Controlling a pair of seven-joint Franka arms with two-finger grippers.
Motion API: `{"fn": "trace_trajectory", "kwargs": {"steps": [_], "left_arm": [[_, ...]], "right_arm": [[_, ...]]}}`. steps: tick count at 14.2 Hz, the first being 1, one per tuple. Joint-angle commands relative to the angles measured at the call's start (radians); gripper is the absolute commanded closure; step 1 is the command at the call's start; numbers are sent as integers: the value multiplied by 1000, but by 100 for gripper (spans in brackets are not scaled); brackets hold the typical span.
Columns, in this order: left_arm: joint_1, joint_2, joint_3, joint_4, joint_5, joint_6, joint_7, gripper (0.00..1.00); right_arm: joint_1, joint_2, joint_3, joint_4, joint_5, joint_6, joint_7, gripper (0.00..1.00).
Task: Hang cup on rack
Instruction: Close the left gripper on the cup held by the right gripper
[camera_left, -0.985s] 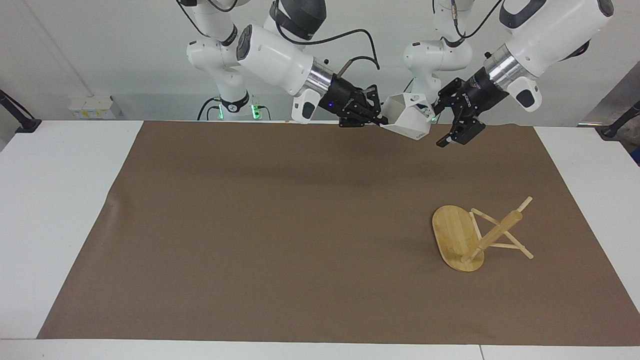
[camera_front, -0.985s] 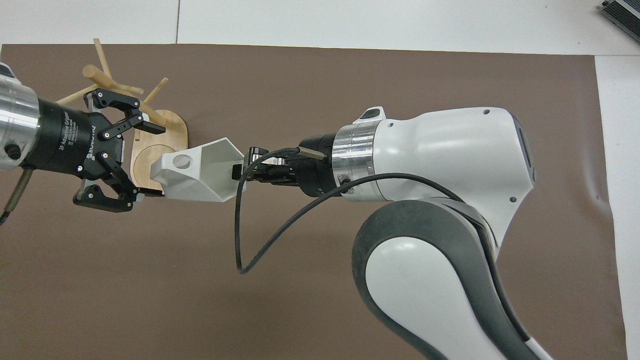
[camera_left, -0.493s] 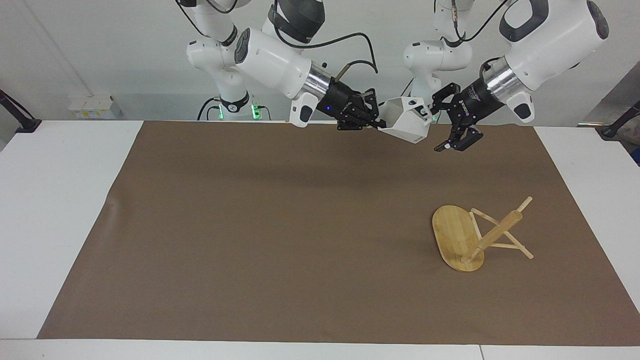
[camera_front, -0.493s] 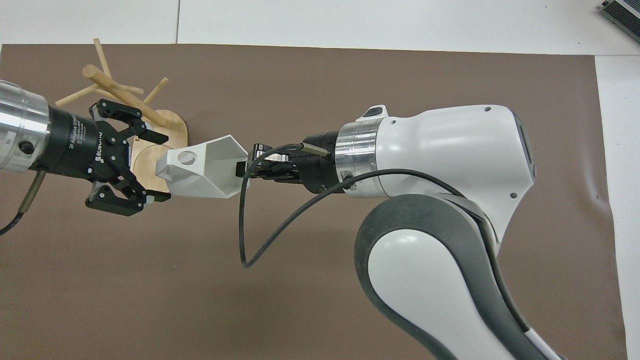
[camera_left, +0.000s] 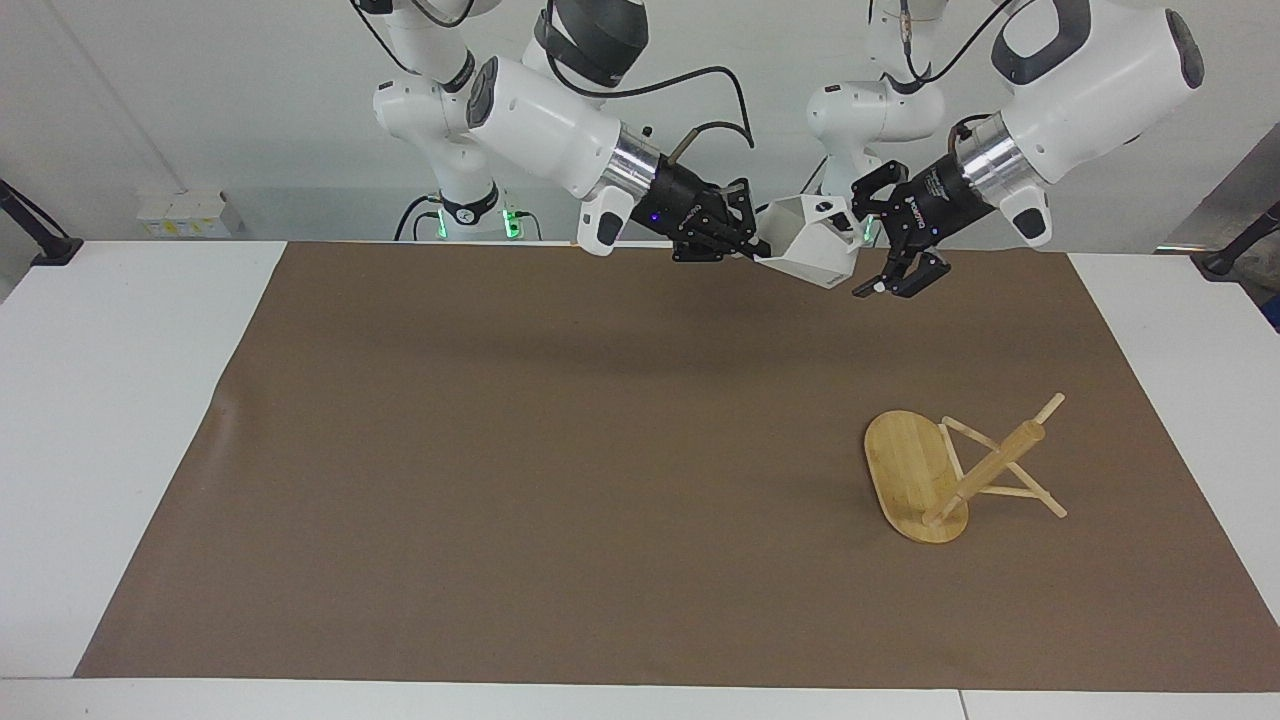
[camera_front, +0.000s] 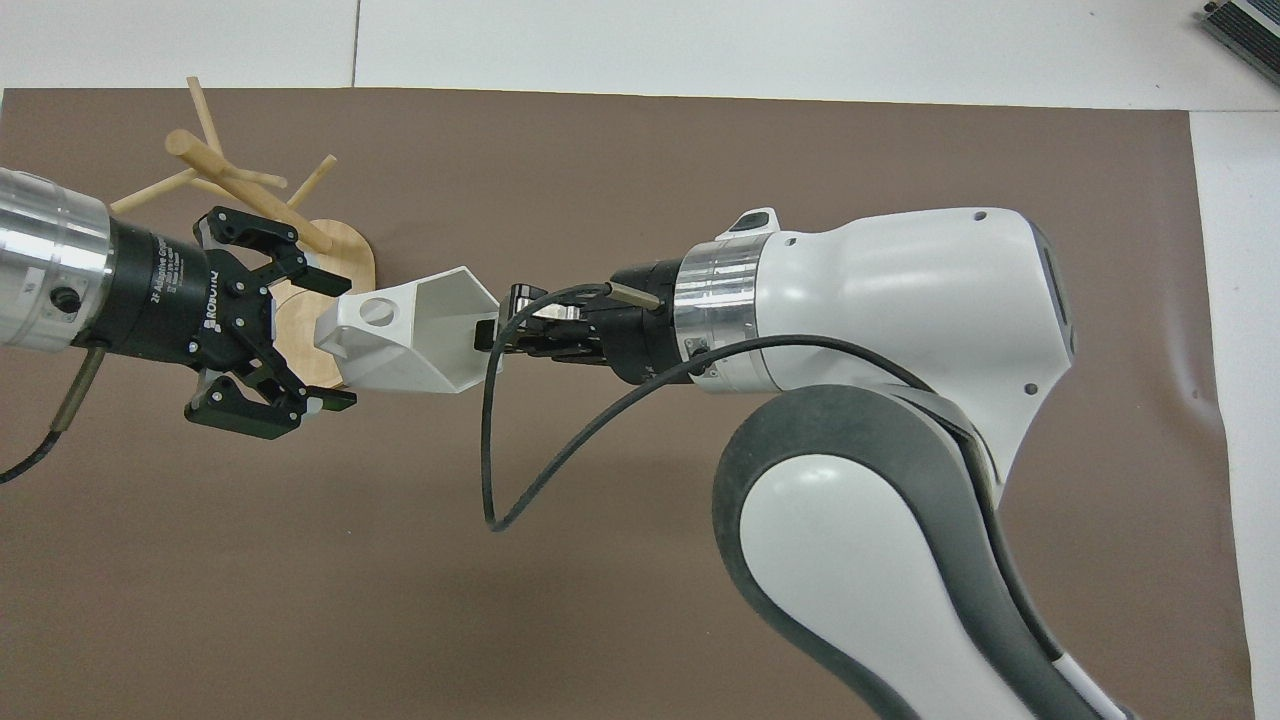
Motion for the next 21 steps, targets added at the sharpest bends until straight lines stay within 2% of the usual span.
{"fn": "trace_trajectory", "kwargs": {"steps": [1,6,7,9,10,13,14,15,16,21], "left_arm": [[-7,-34,7,-38,-28,-5,-18,0],[-10,-40,5,-52,-28,4,-15,0],[-10,-42,5,-52,-28,4,-13,8],[-14,-42,4,-54,-28,9,-10,43],[-23,-42,4,-54,-28,9,-10,52],[-25,-42,4,-54,-28,10,-3,53],[-25,-42,2,-54,-28,9,-1,66],[-25,-42,2,-52,-28,9,-4,88],[-25,-42,4,-52,-28,9,-6,100],[-23,-42,4,-43,-12,10,-52,100]], "right_arm": [[-5,-3,6,-3,24,21,10,100],[-4,-3,6,-3,24,21,10,100],[-4,-3,6,-3,24,21,10,100],[-4,-3,6,-3,24,21,10,100],[-5,-3,6,-3,24,21,10,100],[-5,-3,6,-3,24,21,10,100],[-5,-3,6,-3,24,21,10,100],[-5,-3,6,-3,24,21,10,100],[-5,-3,6,-3,24,21,10,100],[-4,-3,4,-3,24,21,11,100]]}}
